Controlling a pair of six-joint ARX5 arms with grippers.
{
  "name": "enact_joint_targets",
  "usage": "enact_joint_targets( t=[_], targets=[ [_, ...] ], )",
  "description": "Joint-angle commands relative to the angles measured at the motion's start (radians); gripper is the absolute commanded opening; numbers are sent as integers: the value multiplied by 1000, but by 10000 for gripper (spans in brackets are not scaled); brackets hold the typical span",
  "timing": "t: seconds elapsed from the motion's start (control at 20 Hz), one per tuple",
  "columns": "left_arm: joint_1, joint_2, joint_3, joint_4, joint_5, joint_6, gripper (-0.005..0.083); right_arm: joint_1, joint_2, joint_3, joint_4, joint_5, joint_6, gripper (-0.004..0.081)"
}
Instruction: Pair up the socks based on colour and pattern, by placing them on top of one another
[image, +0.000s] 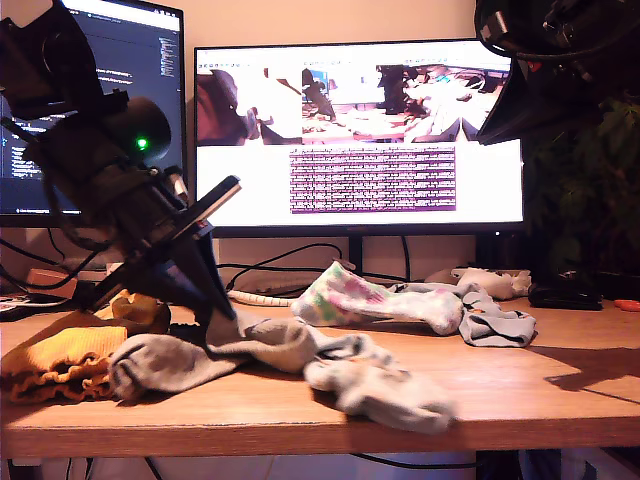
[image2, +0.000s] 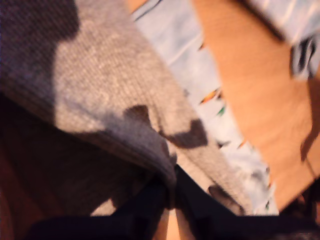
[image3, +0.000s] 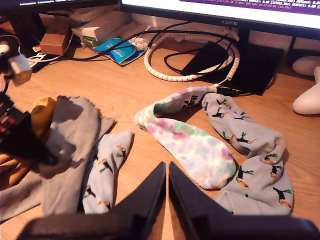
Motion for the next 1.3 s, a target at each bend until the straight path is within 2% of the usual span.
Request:
enact_joint_targets(
  t=[0.0, 0.15, 0.3, 0.55, 0.65, 0.85, 0.9, 0.95, 1.05, 1.1, 1.15, 1.25],
  targets=[
    [0, -14, 24, -19, 6, 21, -21, -1, 5, -15, 10, -3, 0, -11],
    [13, -55, 72, -98, 1, 57, -21, -1, 5, -15, 14, -3, 0, -11],
    [26, -61, 135, -226, -3, 187, -21, -1, 5, -15, 19, -3, 1, -11],
    [49, -61, 237, -383, 26, 252, -21, -1, 5, -15, 26, -5, 2, -11],
    [53, -58, 237, -445, 10, 319, -21, 0, 5, -15, 29, -11, 2, -11],
    [52, -33, 233, -475, -39, 354, 3, 0, 5, -15, 30, -11, 2, -11],
    [52, -25, 233, -483, -49, 355, 51, 0, 5, -15, 30, -13, 3, -11],
    [52, -18, 233, -498, -86, 372, 139, 0, 5, -15, 31, -24, 10, -11],
    [51, 2, 233, -534, -151, 398, 426, 0, 5, -15, 38, -38, 23, -11],
    [50, 9, 233, -539, -171, 417, 537, 0, 5, -15, 42, -46, 24, -11],
    [50, 9, 233, -542, -174, 438, 589, 0, 5, -15, 44, -60, 25, -11],
    [50, 8, 234, -551, -174, 441, 590, 0, 5, -15, 50, -65, 25, -11]
  ],
)
